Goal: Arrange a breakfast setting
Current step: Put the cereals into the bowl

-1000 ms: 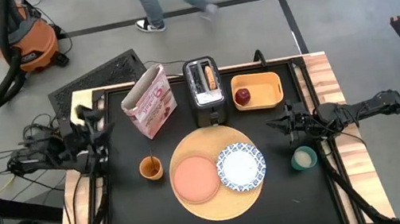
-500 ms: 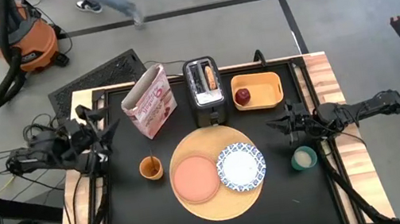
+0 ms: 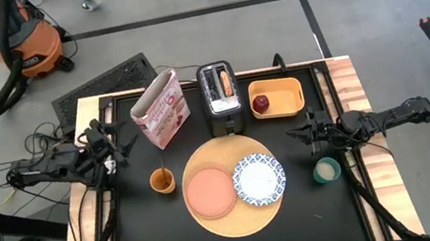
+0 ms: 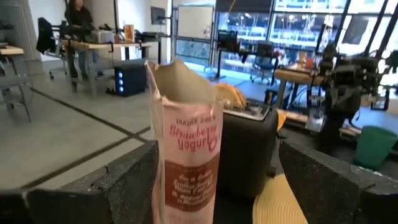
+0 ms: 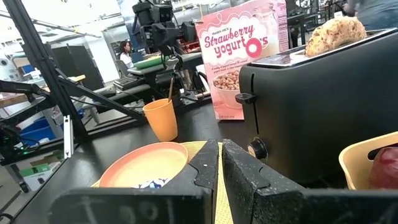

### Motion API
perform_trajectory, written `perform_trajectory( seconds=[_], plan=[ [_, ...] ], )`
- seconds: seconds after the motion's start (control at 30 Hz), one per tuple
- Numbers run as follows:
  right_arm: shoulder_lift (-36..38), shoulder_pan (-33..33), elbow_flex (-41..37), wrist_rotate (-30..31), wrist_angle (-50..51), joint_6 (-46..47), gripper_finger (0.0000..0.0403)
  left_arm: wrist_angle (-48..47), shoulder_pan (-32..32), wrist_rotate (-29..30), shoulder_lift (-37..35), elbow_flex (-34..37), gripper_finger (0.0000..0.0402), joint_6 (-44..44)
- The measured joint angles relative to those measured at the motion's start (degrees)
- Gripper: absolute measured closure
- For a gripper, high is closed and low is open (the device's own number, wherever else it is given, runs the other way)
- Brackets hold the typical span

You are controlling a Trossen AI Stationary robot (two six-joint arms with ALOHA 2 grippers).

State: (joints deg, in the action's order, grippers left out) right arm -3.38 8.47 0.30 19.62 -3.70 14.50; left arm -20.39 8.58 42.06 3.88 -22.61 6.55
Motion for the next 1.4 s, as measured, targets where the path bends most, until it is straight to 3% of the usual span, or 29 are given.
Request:
perform_trajectory(
  seconds=[0.13, 0.27, 0.47, 0.87, 1.4],
  plan=[
    [0.0, 0.0, 0.0, 0.1, 0.0, 0.0, 0.0352, -1.3, 0.0, -1.2, 0.0, 2.1, 0.0081, 2.8],
    [0.0, 0.0, 0.0, 0.3, 0.0, 0.0, 0.0352, -1.3, -0.1, 3.8, 0.2, 4.7, 0.0081, 8.1],
    [0.0, 0.0, 0.0, 0.3, 0.0, 0.0, 0.0352, -2.2, -0.1, 4.3, 1.7, 6.1, 0.0081, 10.9],
    [0.0, 0.0, 0.0, 0.4, 0.0, -1.4, 0.0352, -1.7, -5.7, 5.2, 14.7, 6.1, 0.0081, 13.2],
    [0.0, 0.0, 0.0, 0.4, 0.0, -1.6, 0.0352, 10.3, -21.4, -8.7, 27.8, 6.1, 0.0081, 2.4]
  ],
)
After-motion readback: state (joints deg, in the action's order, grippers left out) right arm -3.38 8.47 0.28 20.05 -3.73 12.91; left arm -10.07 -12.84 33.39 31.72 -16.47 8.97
